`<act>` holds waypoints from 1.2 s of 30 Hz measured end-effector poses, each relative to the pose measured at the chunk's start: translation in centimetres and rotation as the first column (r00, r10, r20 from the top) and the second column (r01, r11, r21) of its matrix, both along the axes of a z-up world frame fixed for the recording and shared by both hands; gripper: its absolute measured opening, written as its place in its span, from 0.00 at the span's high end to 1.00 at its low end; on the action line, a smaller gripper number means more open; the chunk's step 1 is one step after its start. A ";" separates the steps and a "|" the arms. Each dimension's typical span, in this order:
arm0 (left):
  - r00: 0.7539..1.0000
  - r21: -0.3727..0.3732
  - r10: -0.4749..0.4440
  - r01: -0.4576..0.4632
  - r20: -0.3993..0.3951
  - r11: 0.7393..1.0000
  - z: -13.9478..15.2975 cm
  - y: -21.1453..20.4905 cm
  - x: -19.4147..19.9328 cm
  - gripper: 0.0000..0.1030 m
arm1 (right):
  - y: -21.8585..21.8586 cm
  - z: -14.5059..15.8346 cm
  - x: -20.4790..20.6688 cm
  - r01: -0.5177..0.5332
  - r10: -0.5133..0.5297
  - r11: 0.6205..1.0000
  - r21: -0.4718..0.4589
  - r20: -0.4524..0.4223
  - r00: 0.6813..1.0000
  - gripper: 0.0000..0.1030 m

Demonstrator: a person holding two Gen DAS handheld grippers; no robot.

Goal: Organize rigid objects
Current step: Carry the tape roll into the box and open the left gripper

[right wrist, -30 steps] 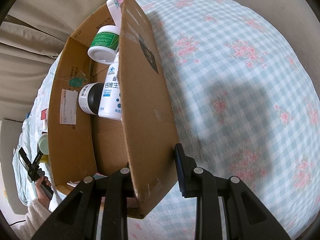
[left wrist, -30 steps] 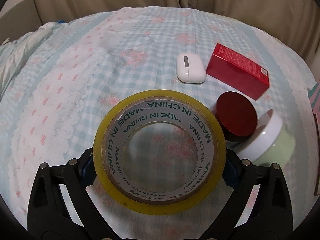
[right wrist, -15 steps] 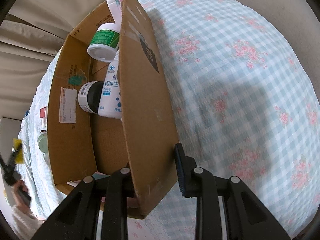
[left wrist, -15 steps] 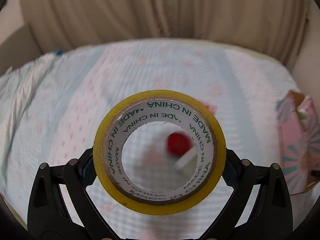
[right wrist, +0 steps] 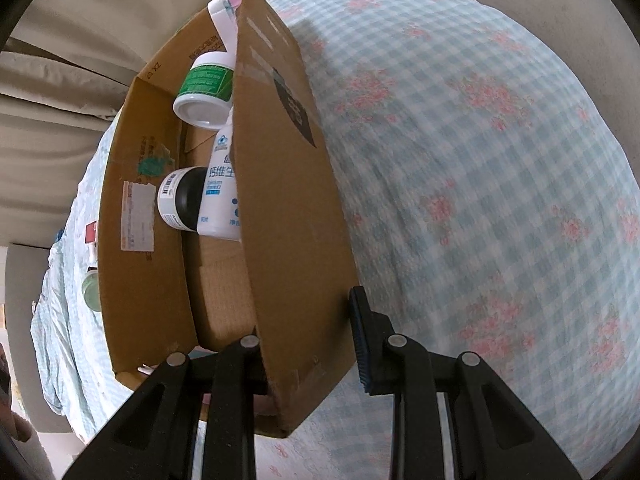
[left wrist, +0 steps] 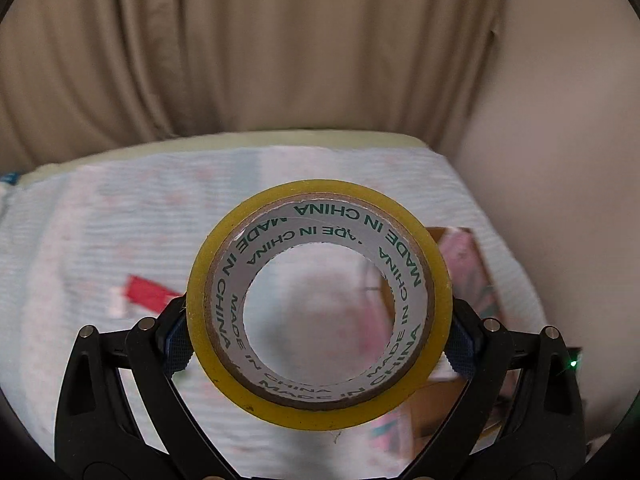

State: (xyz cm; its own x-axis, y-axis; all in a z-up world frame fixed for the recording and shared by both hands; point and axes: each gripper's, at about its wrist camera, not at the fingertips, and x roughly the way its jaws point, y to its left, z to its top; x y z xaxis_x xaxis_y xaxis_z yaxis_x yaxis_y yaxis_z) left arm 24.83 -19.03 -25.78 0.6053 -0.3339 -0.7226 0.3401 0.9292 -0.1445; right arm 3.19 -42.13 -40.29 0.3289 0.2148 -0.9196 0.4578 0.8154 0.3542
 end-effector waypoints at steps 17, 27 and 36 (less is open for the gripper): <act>0.960 0.036 -0.172 0.184 -0.221 0.982 -12.2 -14.9 -4.0 0.06 | 0.1 0.1 0.2 0.003 -0.003 1.000 -0.001 0.001 1.000 0.76; 0.947 0.120 -0.164 0.204 -0.276 0.972 -14.5 -16.7 -4.2 0.05 | 0.1 0.1 0.2 -0.014 0.014 1.000 0.001 -0.001 1.000 0.76; 0.953 0.098 -0.156 0.187 -0.261 0.977 -12.3 -16.0 -3.9 0.00 | -0.1 0.0 0.3 -0.014 0.014 1.000 0.010 -0.001 1.000 0.75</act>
